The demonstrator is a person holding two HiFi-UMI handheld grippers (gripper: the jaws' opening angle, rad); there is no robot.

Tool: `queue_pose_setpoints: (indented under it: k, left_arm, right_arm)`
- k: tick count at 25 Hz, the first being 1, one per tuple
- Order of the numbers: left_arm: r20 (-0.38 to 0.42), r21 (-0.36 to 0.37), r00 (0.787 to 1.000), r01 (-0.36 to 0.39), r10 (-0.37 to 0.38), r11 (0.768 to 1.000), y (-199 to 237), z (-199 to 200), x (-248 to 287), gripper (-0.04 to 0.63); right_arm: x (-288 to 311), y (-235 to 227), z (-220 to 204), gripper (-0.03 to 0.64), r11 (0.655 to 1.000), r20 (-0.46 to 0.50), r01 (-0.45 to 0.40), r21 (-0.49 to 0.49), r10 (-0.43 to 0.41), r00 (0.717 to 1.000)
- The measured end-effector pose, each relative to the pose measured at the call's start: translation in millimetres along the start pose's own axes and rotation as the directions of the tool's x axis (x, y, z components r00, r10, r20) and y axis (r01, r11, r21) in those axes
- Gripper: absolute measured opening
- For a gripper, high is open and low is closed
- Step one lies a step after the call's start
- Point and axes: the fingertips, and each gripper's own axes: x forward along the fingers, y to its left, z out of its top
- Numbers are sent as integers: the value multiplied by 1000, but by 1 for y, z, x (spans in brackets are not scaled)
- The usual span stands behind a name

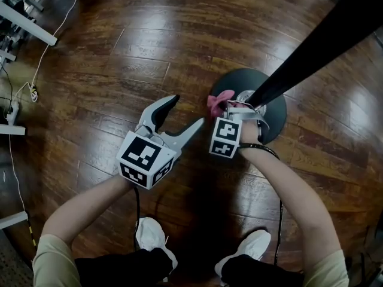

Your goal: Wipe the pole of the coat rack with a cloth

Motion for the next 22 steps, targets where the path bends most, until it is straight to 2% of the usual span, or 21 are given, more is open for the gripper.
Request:
queue_pose_setpoints:
  k: [6, 15, 22]
  left_arm:
    - [3, 4, 1000, 0, 0, 1000, 1, 2, -4, 279]
    - [9, 8, 1000, 10, -11, 1000, -1, 3, -8, 276]
    - [5, -3, 1000, -8, 8, 1000, 11, 1, -14, 273]
  right_arm:
    - [5, -10, 1, 32, 1000, -17, -7, 12, 7, 1000]
    - [6, -10, 1, 31, 1000, -56, 28, 8, -27, 998]
    - [14, -23, -3, 32, 996, -87, 25, 87, -17, 996]
